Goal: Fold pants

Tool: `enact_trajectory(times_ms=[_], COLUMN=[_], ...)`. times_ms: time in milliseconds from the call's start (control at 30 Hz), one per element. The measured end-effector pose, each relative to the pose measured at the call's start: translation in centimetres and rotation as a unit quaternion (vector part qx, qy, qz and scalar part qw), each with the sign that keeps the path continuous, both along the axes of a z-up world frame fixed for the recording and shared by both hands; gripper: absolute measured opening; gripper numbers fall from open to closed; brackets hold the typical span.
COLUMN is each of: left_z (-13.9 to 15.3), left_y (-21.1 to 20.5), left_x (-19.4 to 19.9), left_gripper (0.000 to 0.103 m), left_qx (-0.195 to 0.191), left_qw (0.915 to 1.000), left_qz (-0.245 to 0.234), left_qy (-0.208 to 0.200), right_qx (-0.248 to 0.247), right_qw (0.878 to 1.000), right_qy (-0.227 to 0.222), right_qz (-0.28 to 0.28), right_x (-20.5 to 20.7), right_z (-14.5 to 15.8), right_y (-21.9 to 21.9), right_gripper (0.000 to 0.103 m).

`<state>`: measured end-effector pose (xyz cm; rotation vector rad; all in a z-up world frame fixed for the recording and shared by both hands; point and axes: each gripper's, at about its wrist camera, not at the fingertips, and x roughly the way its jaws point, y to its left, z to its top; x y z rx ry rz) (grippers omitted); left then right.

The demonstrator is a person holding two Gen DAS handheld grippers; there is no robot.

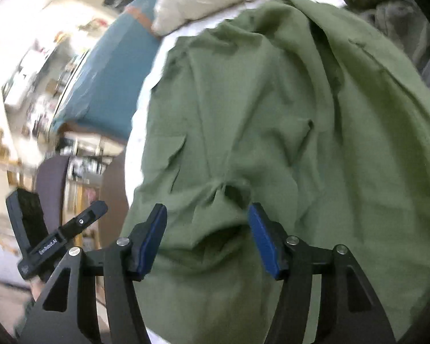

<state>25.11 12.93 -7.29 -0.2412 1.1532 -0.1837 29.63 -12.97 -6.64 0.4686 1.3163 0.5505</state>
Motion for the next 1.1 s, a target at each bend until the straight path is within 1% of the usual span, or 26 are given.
enact_trajectory(times_ms=[33, 100, 133, 167, 200, 233, 267, 333, 367, 400, 433, 500, 533, 567, 633, 700, 733, 800, 867, 967, 1033, 1100], left_z=[-0.3, -1.6, -2.6, -3.6, -4.5, -5.7, -6.3, -6.9, -6.8, -6.5, -5.8, -4.0, -2.7, -1.6, -0.1, 0.1, -0.1, -0.7, -1.9, -4.3, -5.7, -6.2], left_y=[-1.3, -3.6, -4.6, -5.2, -5.7, -6.0, -6.2, -6.1, -6.0, -5.6, -5.0, -3.5, -2.3, -1.4, 0.3, 1.3, 1.5, 2.0, 1.9, 1.5, 0.6, -0.7], left_x=[-1.0, -2.6, -3.3, -3.6, -3.7, -3.5, -3.0, -1.7, -0.8, 0.8, 2.2, 4.5, 5.9, 6.7, 8.1, 8.8, 8.7, 8.6, 8.2, 8.5, 8.3, 8.0], left_gripper=[0.063, 0.063, 0.063, 0.063, 0.063, 0.063, 0.063, 0.063, 0.063, 0.063, 0.063, 0.063, 0.063, 0.063, 0.063, 0.063, 0.063, 0.063, 0.063, 0.063, 0.063, 0.063], left_qx=[0.029, 0.082, 0.107, 0.123, 0.136, 0.155, 0.167, 0.181, 0.185, 0.193, 0.196, 0.187, 0.174, 0.16, 0.135, 0.108, 0.104, 0.108, 0.117, 0.107, 0.094, 0.093], left_qw=[0.9987, 0.9902, 0.9845, 0.98, 0.976, 0.972, 0.9705, 0.971, 0.9722, 0.974, 0.9763, 0.9816, 0.9841, 0.9855, 0.9871, 0.9915, 0.9924, 0.9925, 0.9922, 0.994, 0.9949, 0.9941], left_qz=[-0.041, -0.108, -0.13, -0.144, -0.154, -0.157, -0.152, -0.137, -0.127, -0.109, -0.088, -0.038, 0.0, 0.027, 0.06, 0.05, 0.043, 0.027, 0.006, -0.014, -0.035, -0.056], left_qy=[0.011, 0.033, 0.048, 0.061, 0.072, 0.081, 0.084, 0.076, 0.066, 0.047, 0.028, -0.011, -0.034, -0.05, -0.063, -0.053, -0.049, -0.05, -0.043, -0.013, -0.001, -0.002], right_qx=[-0.004, -0.015, -0.031, -0.049, -0.067, -0.081, -0.091, -0.106, -0.113, -0.123, -0.132, -0.113, -0.103, -0.095, -0.075, -0.066, -0.069, -0.082, -0.098, -0.115, -0.109, -0.099], right_qw=[1.0, 0.997, 0.993, 0.989, 0.985, 0.981, 0.978, 0.977, 0.977, 0.978, 0.979, 0.987, 0.991, 0.992, 0.993, 0.994, 0.994, 0.992, 0.991, 0.99, 0.992, 0.993], right_qy=[-0.003, -0.002, -0.003, -0.004, -0.003, 0.0, 0.002, 0.004, 0.004, 0.002, -0.006, -0.03, -0.054, -0.072, -0.087, -0.088, -0.088, -0.097, -0.094, -0.078, -0.061, -0.054], right_qz=[0.025, 0.081, 0.117, 0.138, 0.159, 0.176, 0.186, 0.184, 0.178, 0.17, 0.153, 0.107, 0.073, 0.039, 0.0, -0.01, -0.005, 0.005, 0.015, 0.013, 0.016, 0.026], right_x=[-0.8, -2.8, -4.0, -4.8, -5.5, -5.9, -6.1, -5.5, -4.9, -3.9, -2.6, -0.2, 1.4, 2.5, 3.9, 4.8, 5.0, 5.1, 5.3, 5.4, 5.5, 5.6], right_z=[0.1, 0.1, -0.3, -0.7, -1.3, -2.1, -2.8, -4.1, -4.6, -5.0, -5.1, -4.4, -3.3, -2.3, -1.1, -0.4, -0.3, -0.3, -1.0, -2.1, -3.1, -3.8], right_y=[0.5, 1.7, 2.8, 3.5, 4.4, 5.2, 5.8, 6.5, 6.7, 6.9, 6.7, 5.9, 5.2, 4.4, 3.1, 2.1, 1.7, 0.7, 0.1, -1.0, -1.6, -1.2], right_gripper=[0.062, 0.06, 0.055, 0.049, 0.047, 0.042, 0.037, 0.037, 0.037, 0.037, 0.037, 0.037, 0.037, 0.04, 0.04, 0.04, 0.04, 0.04, 0.041, 0.041, 0.041, 0.041])
